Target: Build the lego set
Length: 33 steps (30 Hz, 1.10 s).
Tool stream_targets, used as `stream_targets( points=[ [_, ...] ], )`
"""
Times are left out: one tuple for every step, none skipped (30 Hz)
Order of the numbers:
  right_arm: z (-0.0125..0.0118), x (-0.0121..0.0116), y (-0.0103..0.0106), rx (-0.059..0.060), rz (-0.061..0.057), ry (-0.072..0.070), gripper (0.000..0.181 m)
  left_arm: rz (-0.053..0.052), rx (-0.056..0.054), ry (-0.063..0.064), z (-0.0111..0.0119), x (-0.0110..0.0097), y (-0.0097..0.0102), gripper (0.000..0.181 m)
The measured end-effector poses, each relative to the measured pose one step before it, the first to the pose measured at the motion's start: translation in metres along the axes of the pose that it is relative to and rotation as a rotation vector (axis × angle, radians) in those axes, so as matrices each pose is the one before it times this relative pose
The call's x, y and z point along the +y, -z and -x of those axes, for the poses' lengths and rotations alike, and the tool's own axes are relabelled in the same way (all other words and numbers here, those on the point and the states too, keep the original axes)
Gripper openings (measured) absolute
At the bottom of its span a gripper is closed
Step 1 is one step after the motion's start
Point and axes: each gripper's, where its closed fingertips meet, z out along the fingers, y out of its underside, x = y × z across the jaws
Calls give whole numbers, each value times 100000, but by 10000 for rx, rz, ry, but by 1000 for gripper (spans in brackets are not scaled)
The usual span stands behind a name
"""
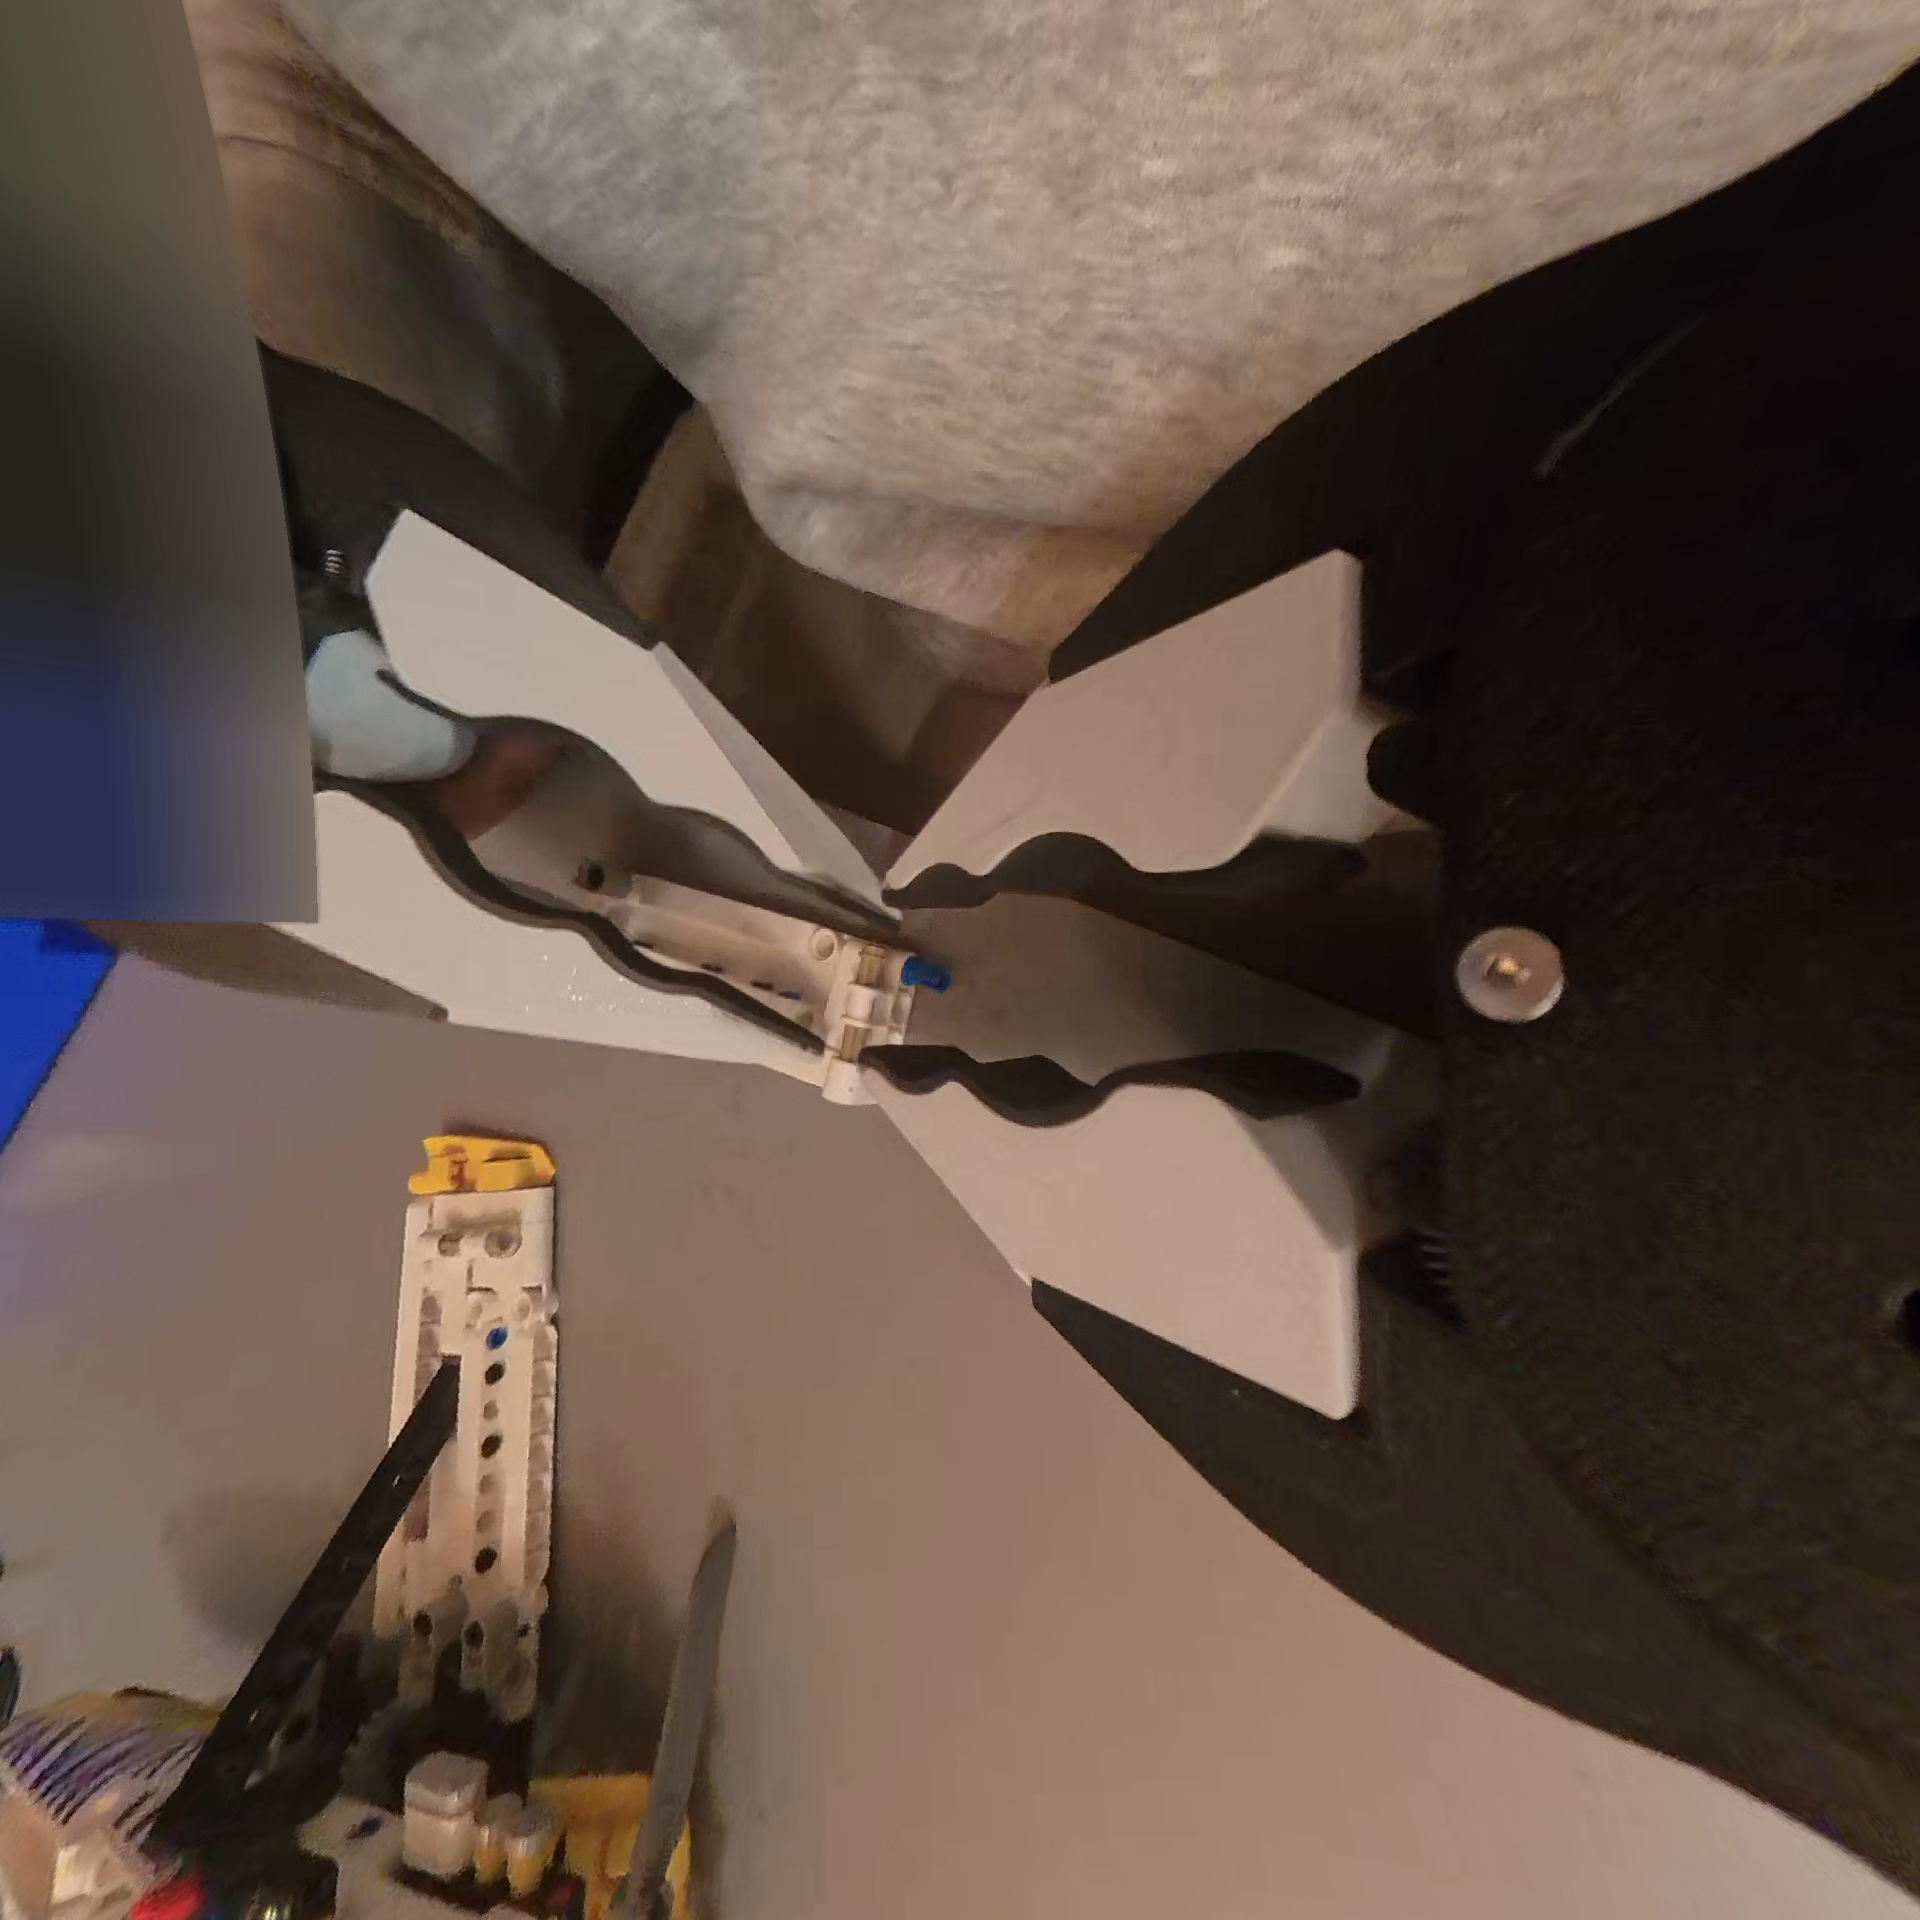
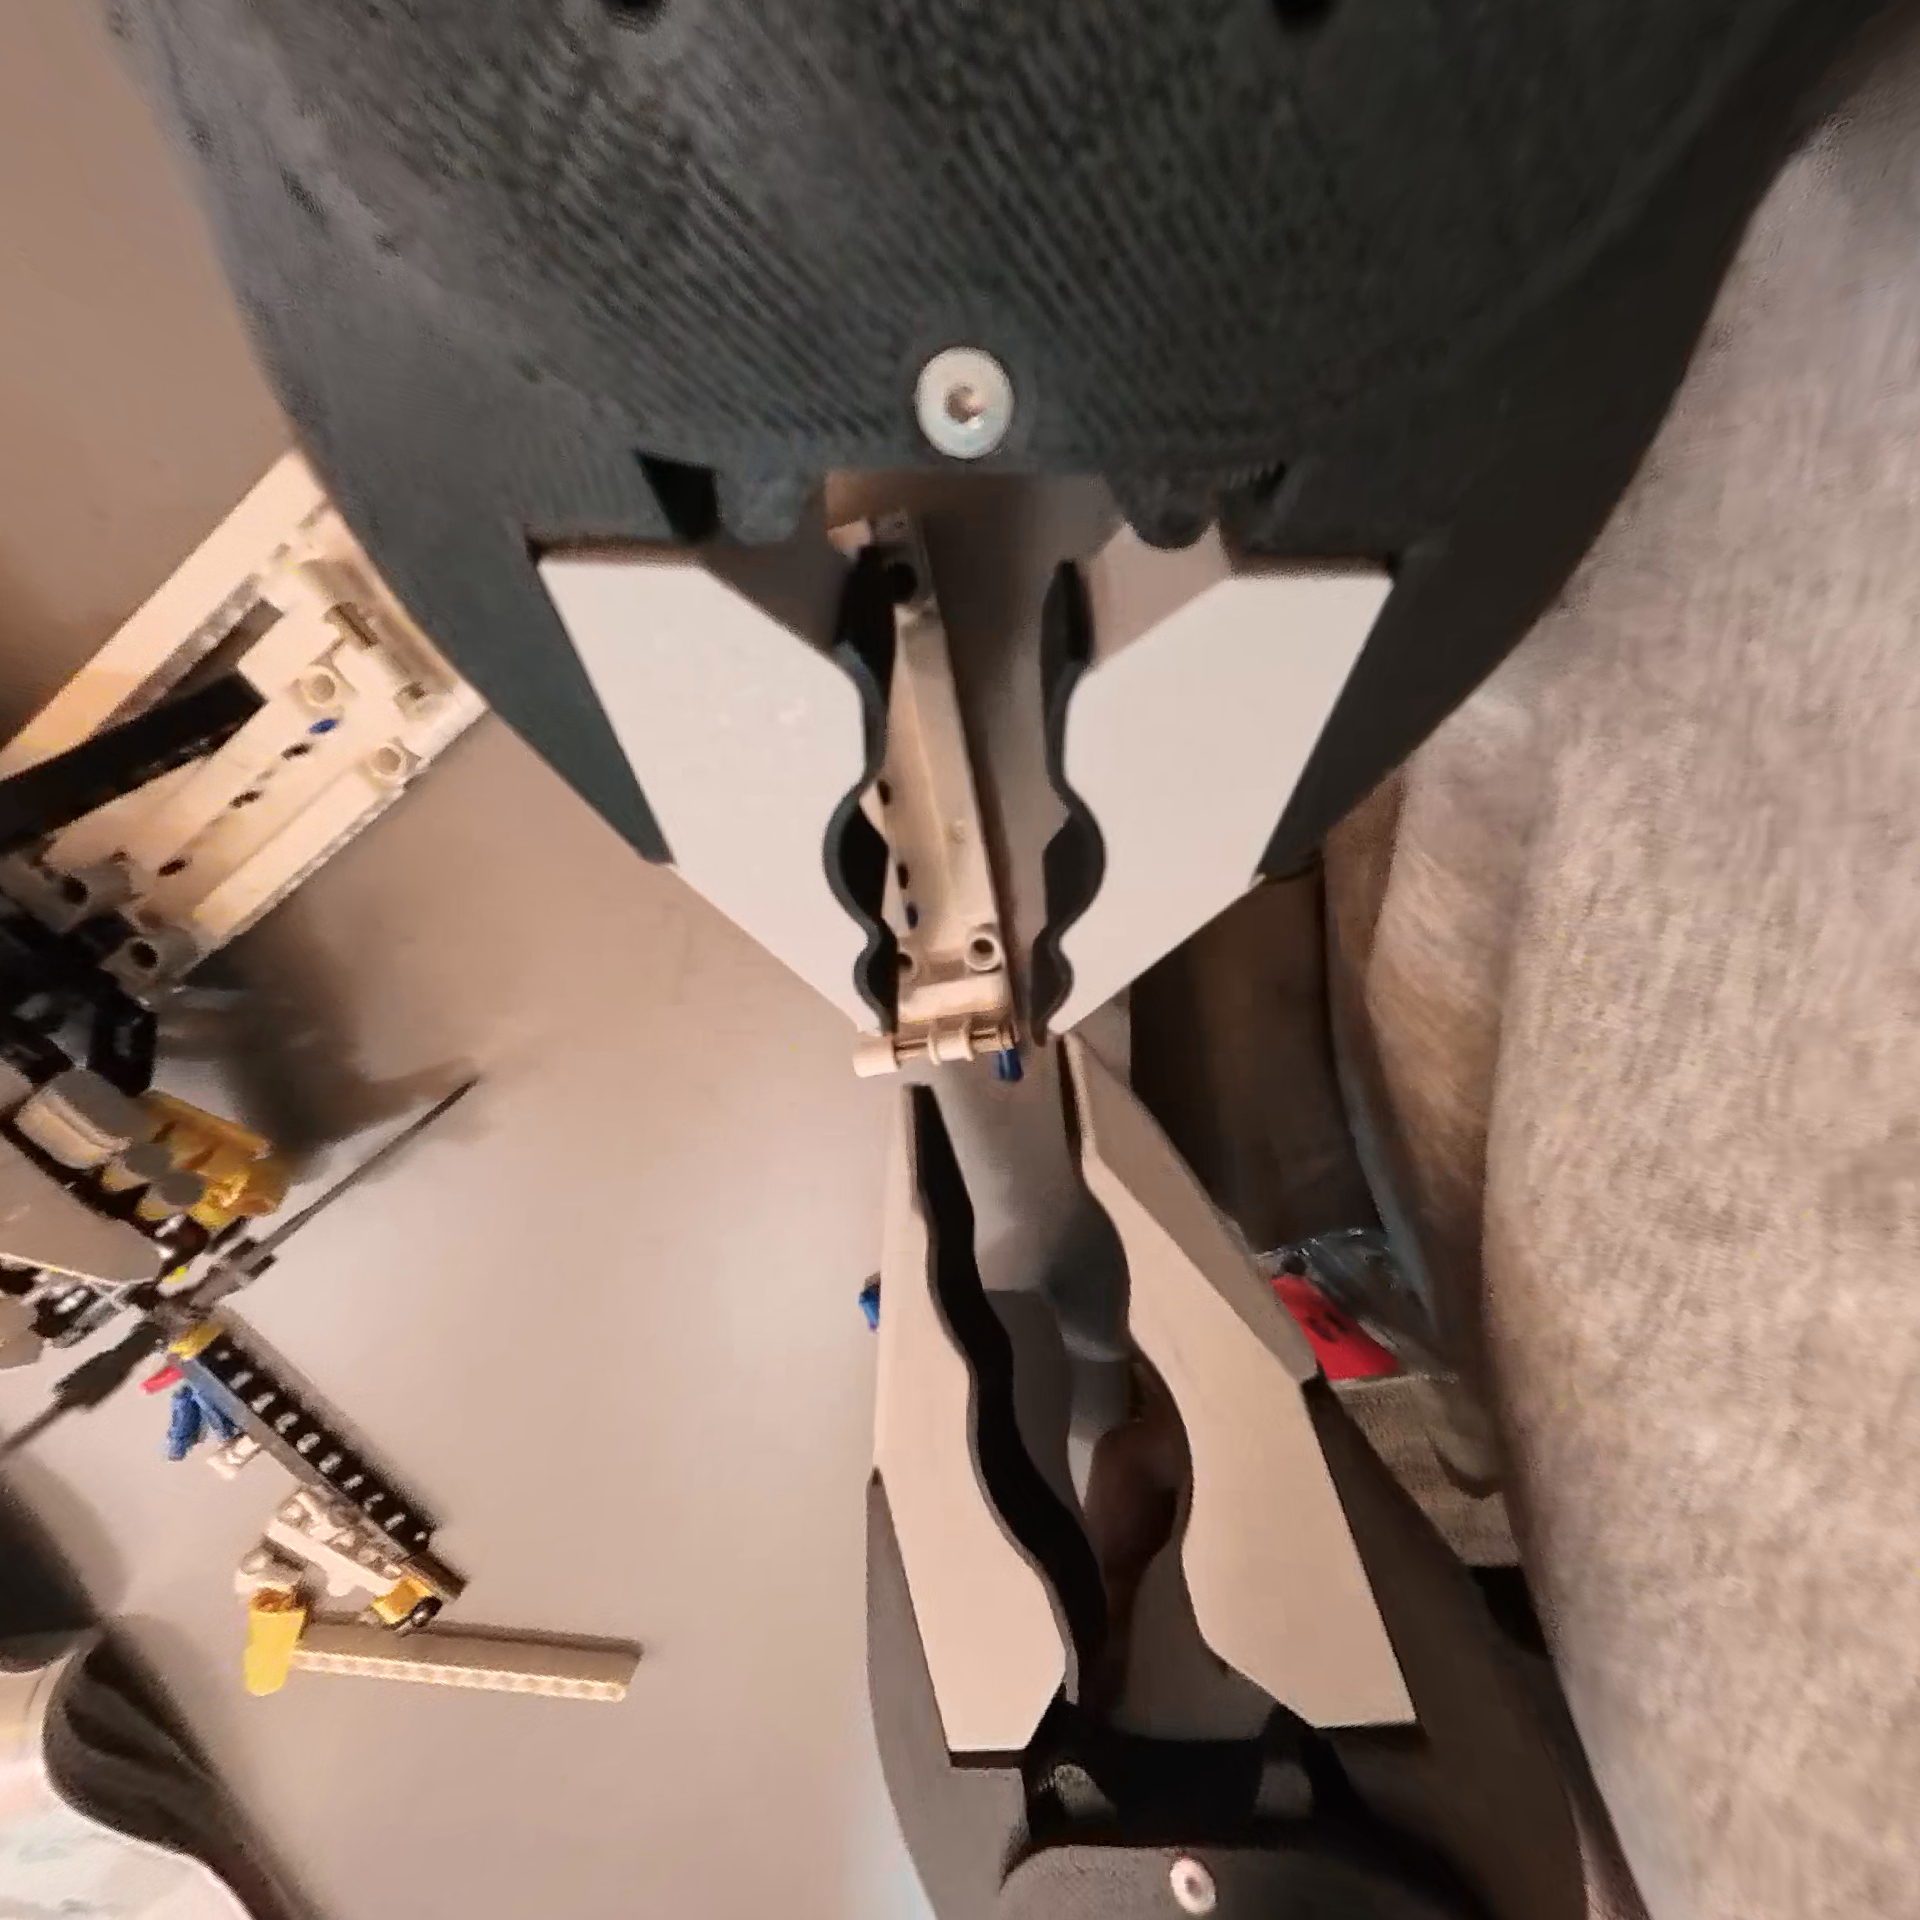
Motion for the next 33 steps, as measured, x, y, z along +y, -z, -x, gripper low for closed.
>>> stream_targets(
  points=[
    [-18, 72, -142, -105, 163, 201, 19, 189, -59, -138, -2, 179, -195, 23],
    [-70, 63, -83, -53, 130, 167, 18, 85, -69, -96, 63, 38, -112, 21],
    [-111, 19, -64, -40, 65, 132, 18, 18, -12, -14, 32, -28, -13, 20],
    [-34, -9, -7, -82, 27, 69, 18, 24, 67, 56, -16, -11, 8, 19],
    [-25, -37, -5, -100, 11, -6, 18, -7, 58, 99, 20, -9, 16, 18],
    [-6, -17, 12, -95, -12, -28, 17, -12, 46, 79, 12, -4, 6, 18],
    [-14, -49, -22, -72, -24, -13, 17, 1, 26, 45, 11, -3, 14, 17],
    [-9, -30, -16, -49, -15, -8, 17, 9, 5, 17, 2, 8, -14, 18],
    [-28, -50, -29, -31, -9, -16, 17, 4, -5, 5, 13, 4, 3, 17],
    [-17, -14, -11, -22, -13, -9, 17, 4, 2, 5, 5, 8, -10, 17],
    [5, 1, -1, -13, -17, -7, 17, 6, 1, 17, 18, 8, -7, 17],
    [90, -36, 21, -45, -16, -20, 17, 11, -57, 32, 108, 7, -11, 12],
    [35, -27, 15, -116, -69, -34, 14, 31, -143, 20, 256, 37, 13, 9],
    [223, -61, 46, -199, -52, -114, 14, -1, -232, 52, 367, 0, 23, 0],
    [113, -26, 6, -124, -48, -154, 14, -41, 55, -38, -88, -23, 35, 0],
    [26, -5, 8, -70, -51, -102, 14, 8, 2, -29, -32, 18, 4, 0],
    [22, 0, 21, -41, -39, -47, 13, 8, -17, -25, -7, 26, -1, 0],
    [8, 19, 11, -27, -20, -15, 14, 16, -4, -16, -13, 29, -3, 0],
    [14, 17, 8, -15, -3, 15, 14, 10, 39, -1, -53, 14, 7, 0],
    [23, 13, 15, -4, 17, 39, 14, 15, 89, -9, -117, 21, 11, 0],
    [24, 16, 6, -8, 30, 42, 13, -9, 134, -42, -209, -11, 21, 4],
    [-7, 24, -3, -1, 33, 43, 13, 26, 112, -38, -170, 42, 17, 8],
    [-18, 23, 3, 4, 43, 53, 13, 5, 104, -35, -171, 4, 6, 12],
    [34, -12, -25, -3, 47, 49, 13, -4, 55, -31, -105, 11, 10, 14],
    [62, -7, 2, -1, 41, 48, 13, -9, 3, -11, -28, -18, -3, 14],
    [31, -14, 17, -1, 33, 37, 13, -35, 2, 11, -22, -45, -3, 15],
    [54, -3, 20, -5, 26, 3, 13, -35, -20, 25, 18, -48, -2, 15],
    [61, 3, 5, -14, 17, -7, 13, -41, -69, 47, 82, -63, -13, 13],
    [5, 13, 31, -28, 31, -6, 13, -26, -46, 25, 27, -34, -19, 12],
    [17, -4, 13, -23, 31, -6, 13, -34, -102, 14, 103, -39, -17, 10],
    [56, 22, 16, -14, 29, 16, 13, -4, -27, -21, -18, 2, -7, 10],
    [35, 30, 2, -26, 37, 1, 13, 4, -24, -18, 6, 5, -8, 10],
    [33, -8, 5, -34, 35, -30, 12, -7, -10, 9, 9, -9, -5, 10]
  ],
)
